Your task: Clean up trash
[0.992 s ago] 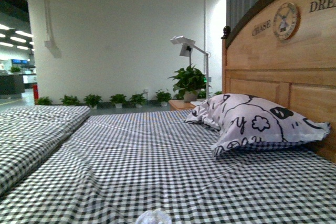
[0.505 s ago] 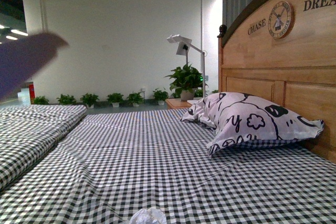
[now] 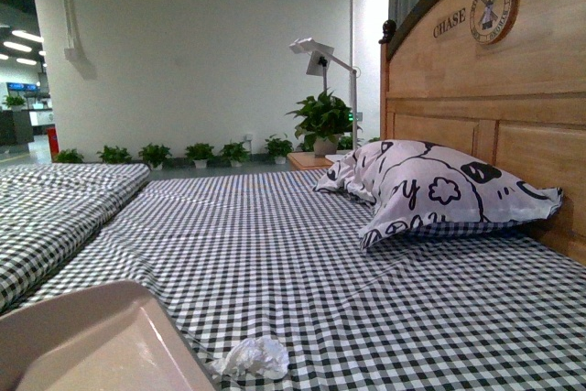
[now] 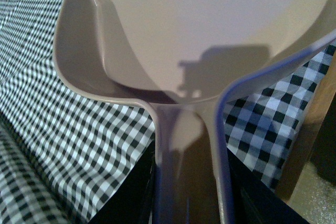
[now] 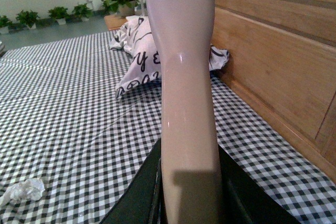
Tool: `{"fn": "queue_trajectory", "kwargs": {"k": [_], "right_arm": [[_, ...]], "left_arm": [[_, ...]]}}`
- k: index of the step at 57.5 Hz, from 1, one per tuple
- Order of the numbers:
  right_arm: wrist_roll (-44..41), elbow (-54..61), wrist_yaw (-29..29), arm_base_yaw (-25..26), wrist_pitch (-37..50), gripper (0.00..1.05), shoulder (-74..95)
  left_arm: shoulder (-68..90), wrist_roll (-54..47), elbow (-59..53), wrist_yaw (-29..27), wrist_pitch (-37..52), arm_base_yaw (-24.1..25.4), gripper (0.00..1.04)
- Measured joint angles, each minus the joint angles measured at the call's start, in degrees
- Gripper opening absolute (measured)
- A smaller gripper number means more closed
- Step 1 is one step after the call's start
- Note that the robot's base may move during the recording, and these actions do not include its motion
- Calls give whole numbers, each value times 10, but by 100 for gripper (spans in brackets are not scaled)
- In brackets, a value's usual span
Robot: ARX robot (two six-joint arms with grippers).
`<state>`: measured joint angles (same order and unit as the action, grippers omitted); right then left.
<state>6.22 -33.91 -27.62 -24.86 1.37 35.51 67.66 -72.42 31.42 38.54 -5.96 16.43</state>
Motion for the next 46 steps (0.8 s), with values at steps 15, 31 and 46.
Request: {"fn": "queue_trajectory", "kwargs": {"k": [15, 31, 46], "right_arm": [[0, 0, 0, 0, 0, 21, 0], [0, 0, 0, 0, 0, 21, 0], [0, 0, 0, 0, 0, 21, 0]], "left_arm": [[68, -6, 35, -28, 37, -44, 28], [124, 23, 65, -31, 33, -40, 28], [167, 28, 74, -36, 28, -25, 28]]}}
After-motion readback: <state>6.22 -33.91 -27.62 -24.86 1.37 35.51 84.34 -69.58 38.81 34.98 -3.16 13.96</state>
